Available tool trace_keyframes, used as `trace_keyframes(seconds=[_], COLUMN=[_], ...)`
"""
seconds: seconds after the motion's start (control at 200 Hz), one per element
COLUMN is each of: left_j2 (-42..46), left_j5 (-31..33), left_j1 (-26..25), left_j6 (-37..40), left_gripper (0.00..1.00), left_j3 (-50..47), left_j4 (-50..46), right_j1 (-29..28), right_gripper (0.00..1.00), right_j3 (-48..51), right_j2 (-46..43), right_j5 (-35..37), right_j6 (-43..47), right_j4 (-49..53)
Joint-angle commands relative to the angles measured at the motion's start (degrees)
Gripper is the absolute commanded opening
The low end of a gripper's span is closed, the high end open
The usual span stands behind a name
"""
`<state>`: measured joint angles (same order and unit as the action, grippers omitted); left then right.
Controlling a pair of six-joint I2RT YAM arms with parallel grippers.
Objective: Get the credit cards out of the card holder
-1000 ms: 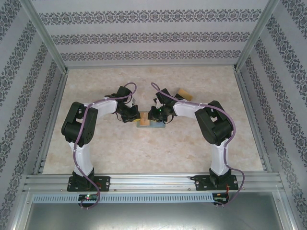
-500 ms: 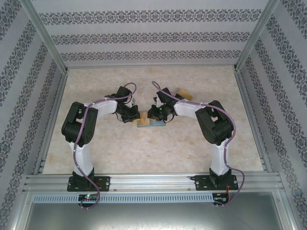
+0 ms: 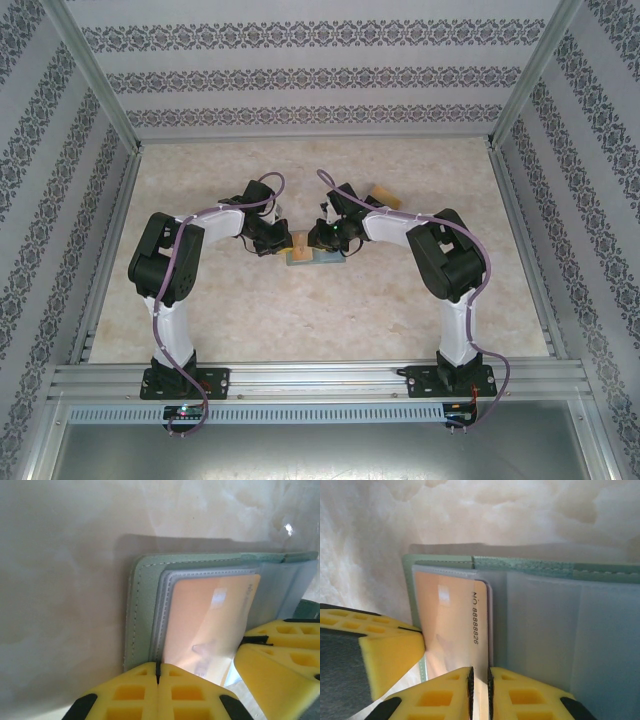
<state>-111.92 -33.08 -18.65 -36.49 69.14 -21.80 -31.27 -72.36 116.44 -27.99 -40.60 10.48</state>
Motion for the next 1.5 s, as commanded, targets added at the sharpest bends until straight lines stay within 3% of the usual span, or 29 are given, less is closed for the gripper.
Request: trace_keyframes(seconds=[0.0,0.415,0.639,0.989,1.494], left_j2=[-1.7,-1.9,-1.3,0.3,-1.7], left_j5=[1.7,1.8,1.3,3.2,-3.0], left_j1=[-0.5,-0.5,-0.4,-0.4,-0.6], left_j6=[0.8,0.8,1.4,4.2,2.0], left_gripper=[0.03,0.03,0.05,0.09,0.05], left_j3=[-0.9,-0.8,0.2,5.2,4.7], left_j4=[-0.8,-1.0,-2.1,-7.1,-1.9], right_j1=[-0.6,-0.2,0.5,2.1,1.3], right_gripper=[0.2,0.14,0.0,0.0,0.0], right_j3=[-0.8,0.5,0.4,2.3,1.5], right_j2=[1.5,1.0,0.1,-2.5,-1.8], right_j5=[2.2,-3.9,-3.4,1.0,0.8], right_j6=[1.0,-0.6,-0.3,2.3,2.8], right_j4=[1.7,-4.2,-1.9,1.9,2.2])
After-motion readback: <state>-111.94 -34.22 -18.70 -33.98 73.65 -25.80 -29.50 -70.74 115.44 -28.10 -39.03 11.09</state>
